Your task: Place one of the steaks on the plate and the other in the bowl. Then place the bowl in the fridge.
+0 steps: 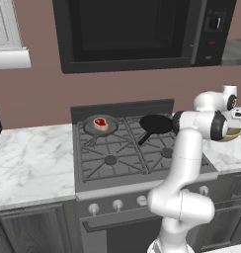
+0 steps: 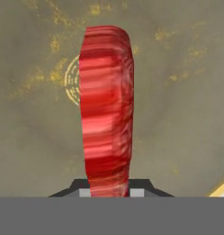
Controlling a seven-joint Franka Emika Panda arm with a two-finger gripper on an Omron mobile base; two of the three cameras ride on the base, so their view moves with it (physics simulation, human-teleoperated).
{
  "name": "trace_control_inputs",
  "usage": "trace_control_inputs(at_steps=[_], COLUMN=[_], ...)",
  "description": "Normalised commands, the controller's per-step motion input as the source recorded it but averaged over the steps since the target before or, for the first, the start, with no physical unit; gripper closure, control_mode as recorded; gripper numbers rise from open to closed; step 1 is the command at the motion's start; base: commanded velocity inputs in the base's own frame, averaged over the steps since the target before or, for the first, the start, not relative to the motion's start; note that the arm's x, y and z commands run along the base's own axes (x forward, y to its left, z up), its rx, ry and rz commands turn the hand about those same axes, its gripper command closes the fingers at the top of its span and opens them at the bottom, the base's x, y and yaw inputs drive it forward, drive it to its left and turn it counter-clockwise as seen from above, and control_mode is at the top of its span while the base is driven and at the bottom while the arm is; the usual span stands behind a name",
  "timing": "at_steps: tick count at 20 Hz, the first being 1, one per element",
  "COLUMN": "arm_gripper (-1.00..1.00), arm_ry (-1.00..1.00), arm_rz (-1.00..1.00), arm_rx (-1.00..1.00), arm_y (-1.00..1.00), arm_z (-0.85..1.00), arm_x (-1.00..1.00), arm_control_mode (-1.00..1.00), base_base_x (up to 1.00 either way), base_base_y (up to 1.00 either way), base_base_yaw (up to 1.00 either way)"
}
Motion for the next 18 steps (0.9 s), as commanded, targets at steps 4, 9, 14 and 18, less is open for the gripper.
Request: trace_control_inputs(at_steps=[4,9,14,18], arm_gripper=[-1.0,-1.0,-1.0,-1.0], arm_ry=[0.0,0.0,-0.03,-0.13], arm_rz=[0.0,0.0,0.0,0.01], arm_rx=[0.0,0.0,-0.01,0.0], arm_y=[0.0,0.0,0.24,0.7], arm_z=[-0.01,0.08,0.57,0.74], arm_x=[0.0,0.0,-0.2,-0.41], arm_control_mode=[-1.0,-1.0,-1.0,-1.0], base_base_x=[0.0,0.0,0.0,0.0], base_base_y=[0.0,0.0,0.0,0.0], base_base_yaw=[0.0,0.0,0.0,0.0])
